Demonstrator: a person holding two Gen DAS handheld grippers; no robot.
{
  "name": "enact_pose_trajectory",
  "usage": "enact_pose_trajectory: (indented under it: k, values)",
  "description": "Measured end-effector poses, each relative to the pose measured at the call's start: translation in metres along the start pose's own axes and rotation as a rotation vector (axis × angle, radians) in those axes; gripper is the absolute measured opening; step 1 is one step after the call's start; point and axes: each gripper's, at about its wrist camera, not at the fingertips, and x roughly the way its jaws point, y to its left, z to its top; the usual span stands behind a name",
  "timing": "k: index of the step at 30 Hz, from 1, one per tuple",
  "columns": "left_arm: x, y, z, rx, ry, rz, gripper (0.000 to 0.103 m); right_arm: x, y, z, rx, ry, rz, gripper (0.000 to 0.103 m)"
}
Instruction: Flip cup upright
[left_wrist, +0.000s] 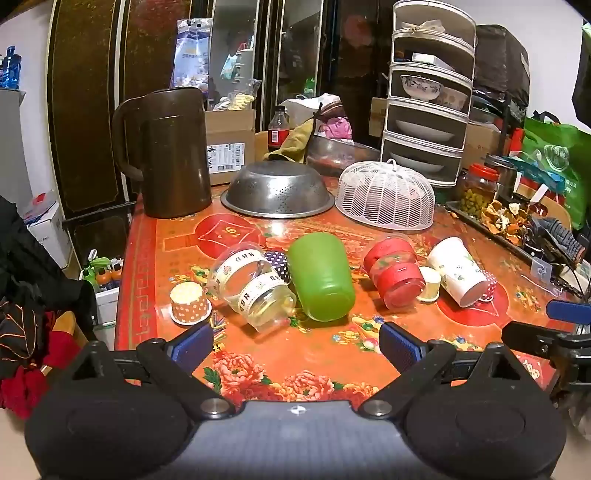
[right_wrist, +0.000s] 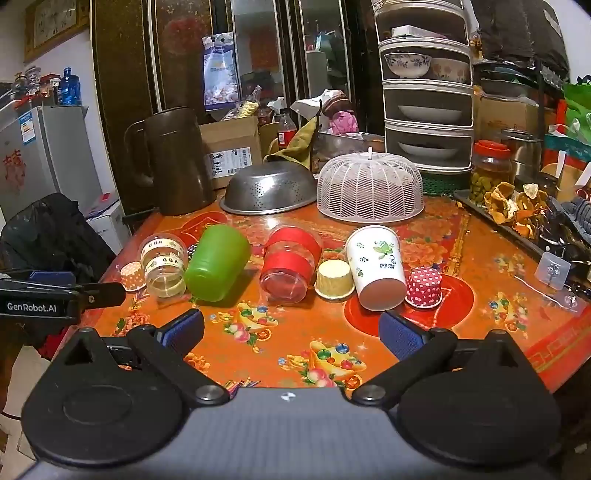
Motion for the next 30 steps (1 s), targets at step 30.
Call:
enact_pose_trajectory:
  k: [30]
  values:
    - [-0.0016,-0.0017,-0.0010,0.008,-0.010,-0.011,0.098,-0.0009,0.0013,0.0024,-0.013,0.002,-0.007,0.102]
